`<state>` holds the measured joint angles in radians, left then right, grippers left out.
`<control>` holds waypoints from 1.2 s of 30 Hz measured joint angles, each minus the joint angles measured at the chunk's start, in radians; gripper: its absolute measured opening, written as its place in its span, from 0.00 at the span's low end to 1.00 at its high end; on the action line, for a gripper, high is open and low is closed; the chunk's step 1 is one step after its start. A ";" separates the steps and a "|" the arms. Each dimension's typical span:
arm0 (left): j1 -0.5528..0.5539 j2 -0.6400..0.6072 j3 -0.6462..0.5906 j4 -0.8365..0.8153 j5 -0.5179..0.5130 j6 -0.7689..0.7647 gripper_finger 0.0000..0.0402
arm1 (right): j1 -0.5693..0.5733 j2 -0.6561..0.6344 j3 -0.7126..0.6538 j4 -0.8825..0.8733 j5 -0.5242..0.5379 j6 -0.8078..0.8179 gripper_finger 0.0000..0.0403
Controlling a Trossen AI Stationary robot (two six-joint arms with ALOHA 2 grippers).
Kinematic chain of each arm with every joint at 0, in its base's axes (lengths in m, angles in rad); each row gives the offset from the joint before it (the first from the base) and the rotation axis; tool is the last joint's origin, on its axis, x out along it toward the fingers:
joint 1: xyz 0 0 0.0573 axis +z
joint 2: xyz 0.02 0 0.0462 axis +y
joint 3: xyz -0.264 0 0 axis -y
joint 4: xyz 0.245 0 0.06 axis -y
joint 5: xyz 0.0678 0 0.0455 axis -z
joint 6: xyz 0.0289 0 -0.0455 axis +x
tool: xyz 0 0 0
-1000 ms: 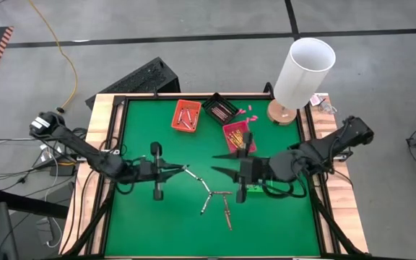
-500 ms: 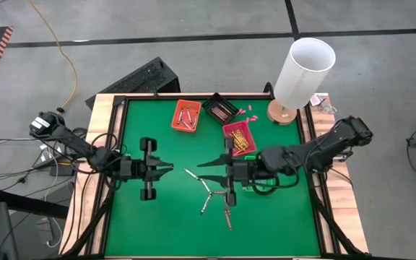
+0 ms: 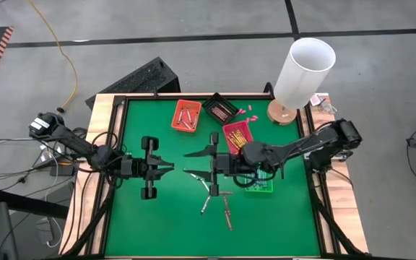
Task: Sort crayons
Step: Put the black crayon into the orange bin
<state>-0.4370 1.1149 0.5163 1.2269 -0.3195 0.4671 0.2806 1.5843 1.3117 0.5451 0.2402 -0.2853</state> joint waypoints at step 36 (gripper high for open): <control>0.102 0.085 0.002 0.008 0.001 -0.068 0.01 | -0.063 0.042 0.002 0.082 -0.110 0.054 0.52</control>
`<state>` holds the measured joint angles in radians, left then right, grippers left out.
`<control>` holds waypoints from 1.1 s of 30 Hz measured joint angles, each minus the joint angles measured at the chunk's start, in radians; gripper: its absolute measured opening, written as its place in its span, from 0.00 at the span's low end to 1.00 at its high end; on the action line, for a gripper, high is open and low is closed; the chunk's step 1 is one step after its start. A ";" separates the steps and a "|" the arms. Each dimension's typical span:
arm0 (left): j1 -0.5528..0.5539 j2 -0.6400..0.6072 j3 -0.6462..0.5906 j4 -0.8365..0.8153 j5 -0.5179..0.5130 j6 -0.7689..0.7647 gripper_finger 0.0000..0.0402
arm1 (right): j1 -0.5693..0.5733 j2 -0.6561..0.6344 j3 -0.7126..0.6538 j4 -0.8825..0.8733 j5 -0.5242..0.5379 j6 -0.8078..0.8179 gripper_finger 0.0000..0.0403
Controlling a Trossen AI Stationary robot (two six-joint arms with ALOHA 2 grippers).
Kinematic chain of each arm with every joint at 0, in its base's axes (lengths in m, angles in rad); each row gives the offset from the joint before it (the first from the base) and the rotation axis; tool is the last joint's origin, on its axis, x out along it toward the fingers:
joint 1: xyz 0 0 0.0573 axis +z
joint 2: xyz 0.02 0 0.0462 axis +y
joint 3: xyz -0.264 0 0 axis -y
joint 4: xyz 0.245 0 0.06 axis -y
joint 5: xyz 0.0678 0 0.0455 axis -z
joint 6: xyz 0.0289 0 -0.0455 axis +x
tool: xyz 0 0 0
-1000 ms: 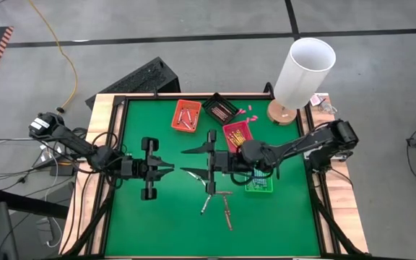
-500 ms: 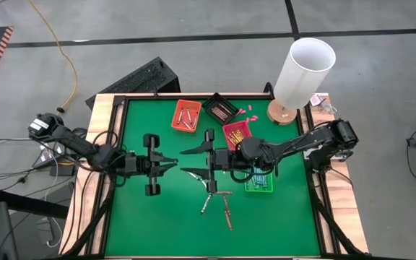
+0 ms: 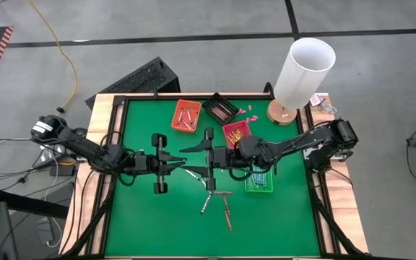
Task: Sort crayons
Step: Put the black crayon into the orange bin
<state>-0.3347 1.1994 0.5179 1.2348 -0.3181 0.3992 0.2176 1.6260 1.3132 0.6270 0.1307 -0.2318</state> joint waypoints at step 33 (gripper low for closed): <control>0.000 0.031 0.000 0.024 -0.097 0.018 0.10 | -0.005 -0.002 0.000 -0.085 0.066 0.025 0.01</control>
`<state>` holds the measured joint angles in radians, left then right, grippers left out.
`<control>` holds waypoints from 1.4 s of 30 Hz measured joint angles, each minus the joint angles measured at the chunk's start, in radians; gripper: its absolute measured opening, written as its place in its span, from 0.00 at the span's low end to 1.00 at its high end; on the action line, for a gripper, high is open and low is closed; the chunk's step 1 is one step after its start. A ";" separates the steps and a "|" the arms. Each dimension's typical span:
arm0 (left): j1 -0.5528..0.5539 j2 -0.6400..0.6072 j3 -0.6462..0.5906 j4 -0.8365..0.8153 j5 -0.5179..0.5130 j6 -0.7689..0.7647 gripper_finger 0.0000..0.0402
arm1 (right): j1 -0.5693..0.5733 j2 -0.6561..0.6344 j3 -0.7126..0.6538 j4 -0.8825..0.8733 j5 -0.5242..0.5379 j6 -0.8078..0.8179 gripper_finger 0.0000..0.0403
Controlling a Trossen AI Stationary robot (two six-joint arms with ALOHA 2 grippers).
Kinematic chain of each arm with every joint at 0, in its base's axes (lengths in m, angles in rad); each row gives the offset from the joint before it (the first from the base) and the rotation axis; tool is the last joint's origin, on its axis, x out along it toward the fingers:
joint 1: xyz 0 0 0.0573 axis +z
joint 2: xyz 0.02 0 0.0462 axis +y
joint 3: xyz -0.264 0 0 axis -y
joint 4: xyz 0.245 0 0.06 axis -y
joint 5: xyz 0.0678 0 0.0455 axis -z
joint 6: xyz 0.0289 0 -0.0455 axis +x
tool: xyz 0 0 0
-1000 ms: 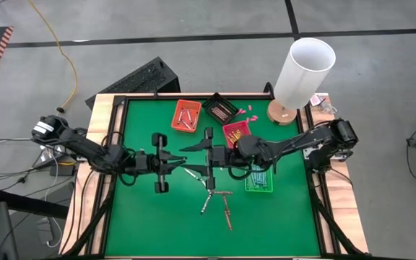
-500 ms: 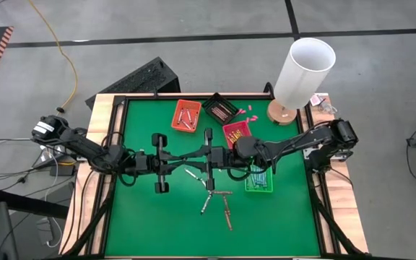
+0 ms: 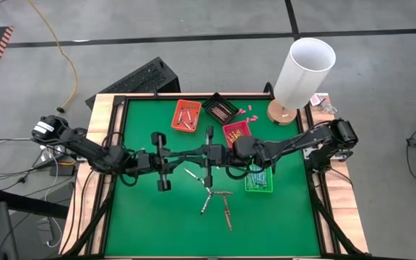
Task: Sort crayons
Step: Put the black crayon into the orange bin
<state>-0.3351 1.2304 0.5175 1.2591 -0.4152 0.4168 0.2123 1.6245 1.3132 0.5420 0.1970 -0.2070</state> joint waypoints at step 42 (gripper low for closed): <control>-0.026 0.000 -0.001 -0.401 -0.711 -0.137 0.54 | -0.522 0.186 -0.064 0.067 -0.102 0.365 0.00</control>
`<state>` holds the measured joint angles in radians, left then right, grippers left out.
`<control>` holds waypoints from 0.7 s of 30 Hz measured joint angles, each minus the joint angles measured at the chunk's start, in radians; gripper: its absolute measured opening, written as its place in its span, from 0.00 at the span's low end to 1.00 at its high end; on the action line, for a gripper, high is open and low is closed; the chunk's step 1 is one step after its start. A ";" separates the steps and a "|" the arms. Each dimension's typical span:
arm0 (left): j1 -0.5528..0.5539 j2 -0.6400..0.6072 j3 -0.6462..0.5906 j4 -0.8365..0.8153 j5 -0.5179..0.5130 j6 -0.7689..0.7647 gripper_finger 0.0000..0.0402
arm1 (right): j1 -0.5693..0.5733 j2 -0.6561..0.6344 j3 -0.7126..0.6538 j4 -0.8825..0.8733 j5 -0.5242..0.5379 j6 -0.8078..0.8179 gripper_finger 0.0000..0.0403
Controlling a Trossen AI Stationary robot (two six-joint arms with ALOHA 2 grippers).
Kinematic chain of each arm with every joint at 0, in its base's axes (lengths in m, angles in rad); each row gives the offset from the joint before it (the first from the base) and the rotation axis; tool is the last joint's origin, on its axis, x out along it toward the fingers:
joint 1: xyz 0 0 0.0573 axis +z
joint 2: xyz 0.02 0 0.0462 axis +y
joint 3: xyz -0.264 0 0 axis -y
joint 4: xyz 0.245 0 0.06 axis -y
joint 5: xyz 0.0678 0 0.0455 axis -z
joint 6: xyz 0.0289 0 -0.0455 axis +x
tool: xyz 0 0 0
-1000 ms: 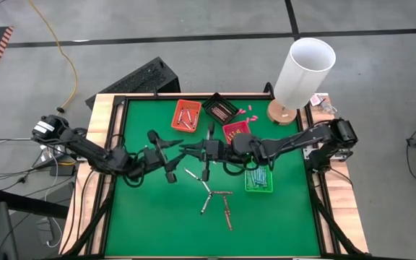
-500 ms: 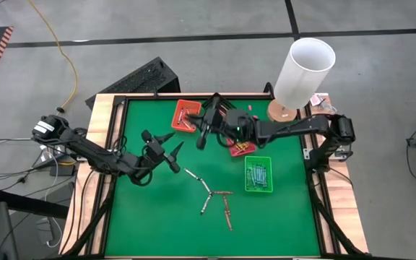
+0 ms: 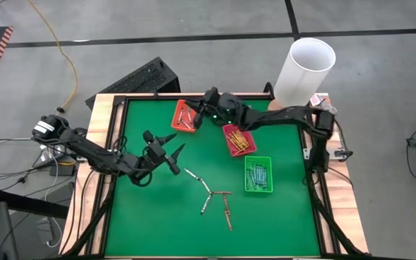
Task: Sort crayons
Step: Put the black crayon into the orange bin
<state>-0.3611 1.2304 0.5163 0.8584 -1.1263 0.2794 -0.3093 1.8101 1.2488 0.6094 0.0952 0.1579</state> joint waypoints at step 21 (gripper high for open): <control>0.000 0.000 0.000 -0.015 -0.003 -0.058 0.54 | -0.080 0.240 0.150 -0.317 0.219 0.471 0.00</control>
<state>-0.3611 1.2304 0.5163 0.8433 -1.1293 0.2218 -0.3889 2.0506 1.3983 0.2929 0.3138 0.6285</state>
